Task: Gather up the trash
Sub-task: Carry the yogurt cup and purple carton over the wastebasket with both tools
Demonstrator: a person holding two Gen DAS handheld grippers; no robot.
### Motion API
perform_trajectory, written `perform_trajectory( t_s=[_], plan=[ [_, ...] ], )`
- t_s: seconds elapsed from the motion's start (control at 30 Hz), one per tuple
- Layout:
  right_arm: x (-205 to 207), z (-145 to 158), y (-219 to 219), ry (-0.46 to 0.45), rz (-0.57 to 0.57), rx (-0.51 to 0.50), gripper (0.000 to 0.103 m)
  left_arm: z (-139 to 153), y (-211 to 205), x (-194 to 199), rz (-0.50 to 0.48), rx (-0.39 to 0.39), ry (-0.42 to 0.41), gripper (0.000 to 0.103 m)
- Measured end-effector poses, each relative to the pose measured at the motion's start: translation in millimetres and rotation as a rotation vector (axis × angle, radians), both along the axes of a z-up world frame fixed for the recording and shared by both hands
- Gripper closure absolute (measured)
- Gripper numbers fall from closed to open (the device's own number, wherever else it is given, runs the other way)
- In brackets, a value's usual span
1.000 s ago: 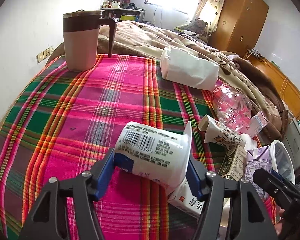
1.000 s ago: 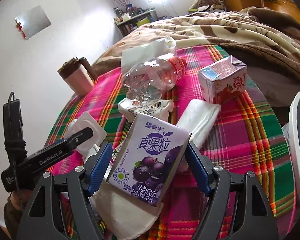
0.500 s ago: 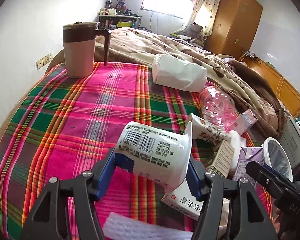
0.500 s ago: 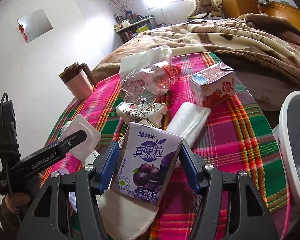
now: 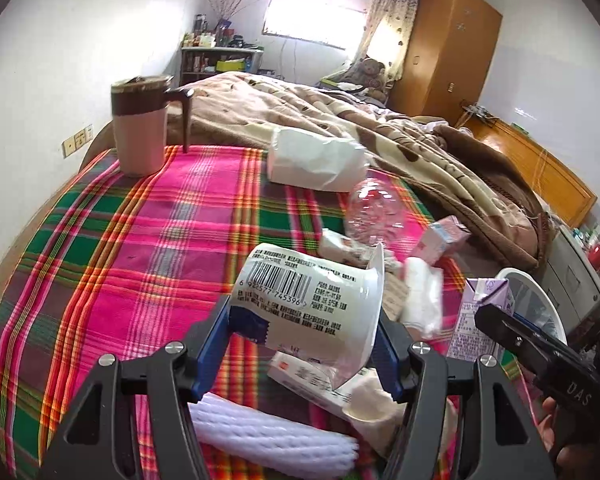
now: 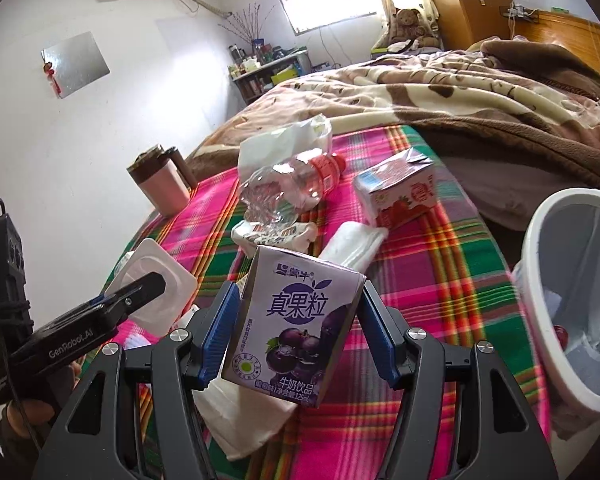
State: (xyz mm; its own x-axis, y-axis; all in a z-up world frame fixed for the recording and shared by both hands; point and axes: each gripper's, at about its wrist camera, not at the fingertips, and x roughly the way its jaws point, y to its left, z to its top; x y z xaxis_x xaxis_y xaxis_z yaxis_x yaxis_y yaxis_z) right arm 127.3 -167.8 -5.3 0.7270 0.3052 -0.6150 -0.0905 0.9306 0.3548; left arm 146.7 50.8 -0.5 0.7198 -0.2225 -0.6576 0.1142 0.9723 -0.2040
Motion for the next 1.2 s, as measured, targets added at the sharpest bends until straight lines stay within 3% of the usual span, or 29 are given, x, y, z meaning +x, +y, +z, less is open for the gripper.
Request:
perform_trajectory(
  t_s=[0.63,1.2],
  plan=[
    [-27.2,17.2,-55.9,-0.055,-0.107,-0.032,0.041,28.4,-76.6,-30.9,-0.127,0.038,-0.075,0.037],
    [-45.1,22.1,-121.3,-0.064,-0.246,-0.076,0.041,31.8,-162.7,-37.6,-0.281,0.060,-0.094,0.037]
  ],
)
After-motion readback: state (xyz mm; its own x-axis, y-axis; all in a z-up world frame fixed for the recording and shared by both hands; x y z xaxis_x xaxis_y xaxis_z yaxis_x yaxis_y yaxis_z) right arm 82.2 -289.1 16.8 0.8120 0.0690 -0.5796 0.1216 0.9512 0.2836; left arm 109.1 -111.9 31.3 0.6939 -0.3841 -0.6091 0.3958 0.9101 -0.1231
